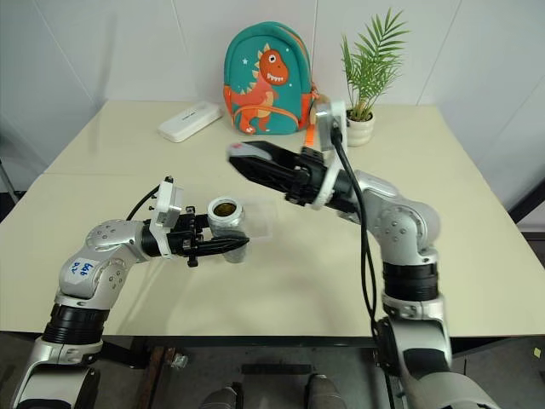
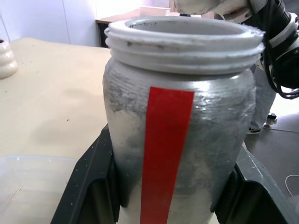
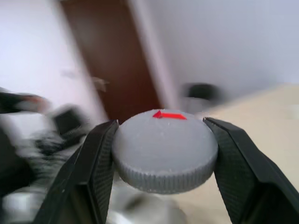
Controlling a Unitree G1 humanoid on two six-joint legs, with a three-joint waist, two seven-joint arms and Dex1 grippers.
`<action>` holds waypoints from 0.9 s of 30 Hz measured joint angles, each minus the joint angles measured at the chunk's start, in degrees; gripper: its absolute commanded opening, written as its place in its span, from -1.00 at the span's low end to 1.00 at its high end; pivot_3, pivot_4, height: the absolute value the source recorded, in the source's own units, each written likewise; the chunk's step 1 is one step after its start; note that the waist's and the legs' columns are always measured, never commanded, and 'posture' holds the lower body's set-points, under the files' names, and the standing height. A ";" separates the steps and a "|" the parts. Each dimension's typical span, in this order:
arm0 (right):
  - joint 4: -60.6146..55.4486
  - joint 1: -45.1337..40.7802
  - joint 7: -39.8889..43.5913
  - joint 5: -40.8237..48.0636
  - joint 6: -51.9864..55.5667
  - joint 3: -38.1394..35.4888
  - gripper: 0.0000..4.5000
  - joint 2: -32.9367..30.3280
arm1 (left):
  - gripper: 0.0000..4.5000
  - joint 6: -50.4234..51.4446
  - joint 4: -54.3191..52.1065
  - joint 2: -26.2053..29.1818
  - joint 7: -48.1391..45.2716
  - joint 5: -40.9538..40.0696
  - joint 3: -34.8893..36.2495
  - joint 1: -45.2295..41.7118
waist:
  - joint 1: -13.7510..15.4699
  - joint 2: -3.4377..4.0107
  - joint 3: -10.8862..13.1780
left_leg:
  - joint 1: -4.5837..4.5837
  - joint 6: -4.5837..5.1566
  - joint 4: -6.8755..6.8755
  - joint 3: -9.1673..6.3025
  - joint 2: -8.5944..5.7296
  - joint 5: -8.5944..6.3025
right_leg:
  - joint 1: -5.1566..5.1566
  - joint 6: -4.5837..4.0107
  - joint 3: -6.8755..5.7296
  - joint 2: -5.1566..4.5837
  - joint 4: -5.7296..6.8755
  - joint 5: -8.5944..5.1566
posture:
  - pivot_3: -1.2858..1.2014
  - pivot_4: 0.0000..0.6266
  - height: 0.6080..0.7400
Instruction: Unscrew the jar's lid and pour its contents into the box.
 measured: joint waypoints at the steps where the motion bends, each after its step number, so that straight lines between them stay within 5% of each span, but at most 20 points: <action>1: 1.00 1.65 -0.43 -2.39 -2.31 -0.04 0.14 -1.13 | -0.12 0.10 0.01 0.02 0.07 -0.01 0.19 0.21 | 0.05 0.00 0.00 | -0.02 0.00 0.00 0.00 0.00 0.00 | -0.01 0.00 0.00 0.00 -0.01 0.00 | 0.03 -0.52 1.00; 5: 5.51 11.21 0.84 -14.71 -16.90 2.32 0.14 -6.53 | -0.12 2.76 -0.04 0.73 -0.48 -2.48 1.60 1.28 | 0.17 -0.01 -0.01 | -0.02 0.03 -0.03 0.03 0.00 -0.02 | 0.00 0.02 0.01 0.00 -0.07 -0.01 | 0.03 -0.52 1.00; 14: 23.58 19.27 -0.62 -24.54 -39.49 1.88 0.14 -3.05 | -0.12 2.02 1.05 0.30 0.37 -2.46 2.44 0.78 | -0.58 0.00 0.00 | 0.15 0.03 -0.02 0.19 0.00 0.09 | 0.01 0.00 0.15 0.01 0.03 0.08 | 0.03 -0.52 1.00; 15: 23.59 19.26 -0.49 -24.64 -40.11 1.88 0.46 -2.92 | -0.12 2.02 1.05 0.20 0.40 -2.46 2.44 0.78 | -0.57 0.00 0.00 | 0.16 0.03 -0.02 0.19 0.00 0.10 | 0.02 0.00 0.15 0.01 0.04 0.08 | 0.03 -0.52 1.00; 19: 23.71 19.19 -0.10 -24.38 -39.72 1.91 0.98 -2.30 | -0.12 2.07 1.25 0.00 0.96 -2.48 2.47 0.65 | -0.42 0.00 0.00 | 0.17 0.01 -0.01 0.18 0.00 0.12 | 0.04 0.00 0.15 0.01 0.04 0.09 | 0.03 -0.52 1.00; 27: 17.20 17.94 1.89 -20.62 -31.00 0.96 0.98 -4.34 | -0.12 1.86 6.07 -0.92 4.05 -4.09 6.76 -6.19 | -0.36 0.00 0.00 | 0.16 0.01 -0.01 0.18 0.00 0.12 | 0.03 0.02 0.15 0.01 0.06 0.10 | 0.03 -0.52 1.00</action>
